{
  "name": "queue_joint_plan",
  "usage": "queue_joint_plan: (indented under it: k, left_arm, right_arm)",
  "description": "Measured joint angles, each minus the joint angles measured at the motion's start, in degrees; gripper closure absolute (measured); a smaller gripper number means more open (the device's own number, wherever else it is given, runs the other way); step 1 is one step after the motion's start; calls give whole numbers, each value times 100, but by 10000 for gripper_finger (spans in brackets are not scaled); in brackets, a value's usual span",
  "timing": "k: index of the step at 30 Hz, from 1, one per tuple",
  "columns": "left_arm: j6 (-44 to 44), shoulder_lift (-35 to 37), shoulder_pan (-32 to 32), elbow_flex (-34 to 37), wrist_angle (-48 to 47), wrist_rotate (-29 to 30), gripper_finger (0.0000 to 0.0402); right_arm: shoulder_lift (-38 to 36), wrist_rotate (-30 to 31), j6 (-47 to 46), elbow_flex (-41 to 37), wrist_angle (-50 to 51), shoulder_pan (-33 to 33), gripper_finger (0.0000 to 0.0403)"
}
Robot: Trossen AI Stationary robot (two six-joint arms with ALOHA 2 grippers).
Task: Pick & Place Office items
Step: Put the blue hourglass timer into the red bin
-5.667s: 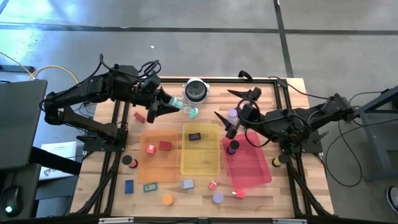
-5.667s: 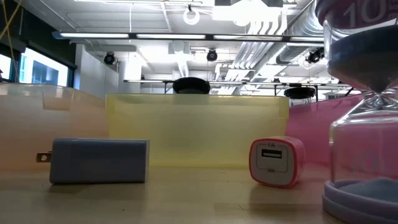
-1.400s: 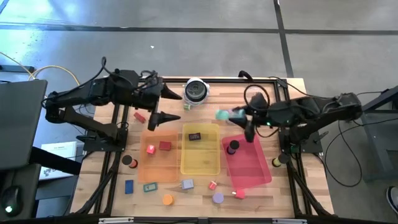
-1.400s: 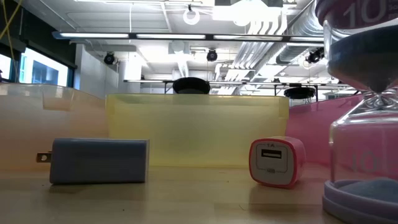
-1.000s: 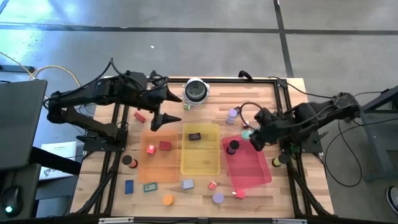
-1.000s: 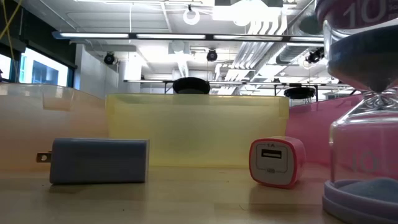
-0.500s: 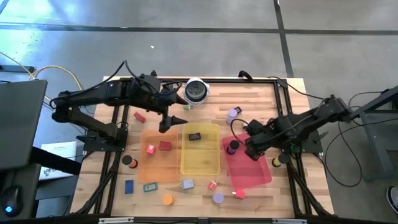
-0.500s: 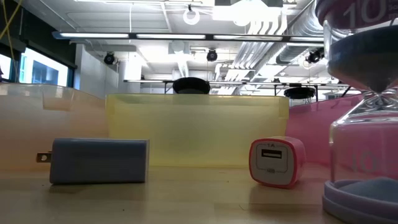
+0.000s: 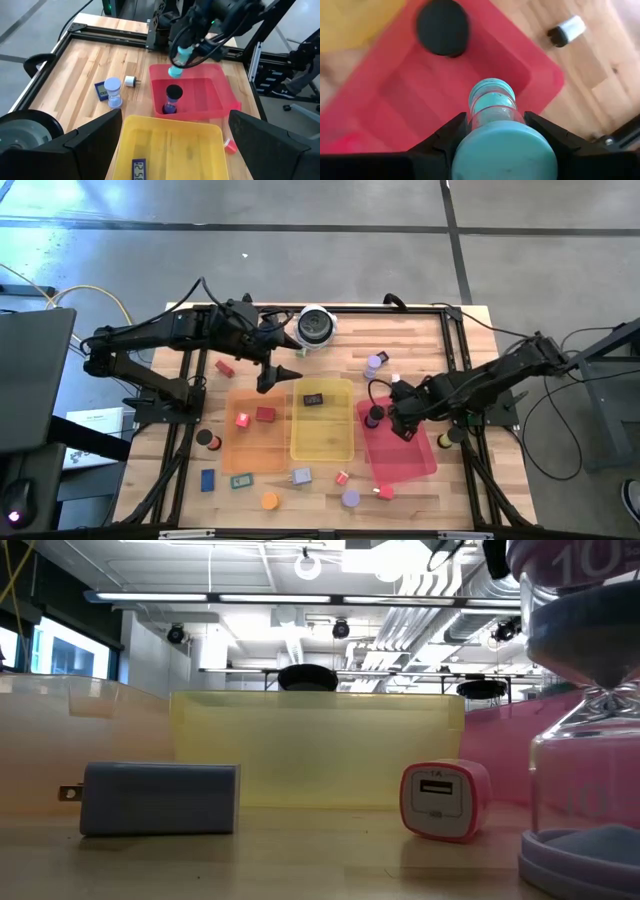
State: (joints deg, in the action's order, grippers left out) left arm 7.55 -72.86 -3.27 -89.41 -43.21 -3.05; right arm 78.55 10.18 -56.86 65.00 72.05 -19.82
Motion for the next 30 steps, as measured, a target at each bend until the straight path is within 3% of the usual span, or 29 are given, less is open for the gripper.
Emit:
queue_joint_plan:
  k: [11, 17, 23, 30]
  left_arm:
    - [142, -2, 1, 0, 158, 15, 43]
    - [322, -2, 2, 0, 149, 15, 43]
    - [323, -2, 2, 0, 147, 15, 43]
    - [322, -2, 2, 0, 189, 13, 43]
  right_arm:
    - [45, -631, 584, -1332, -2044, 503, 231]
    - [45, -597, 680, -1601, -2147, 635, 230]
    - [45, -566, 1001, -1640, -2284, 863, 196]
    - [58, -567, 1235, -1640, -2432, 1068, 220]
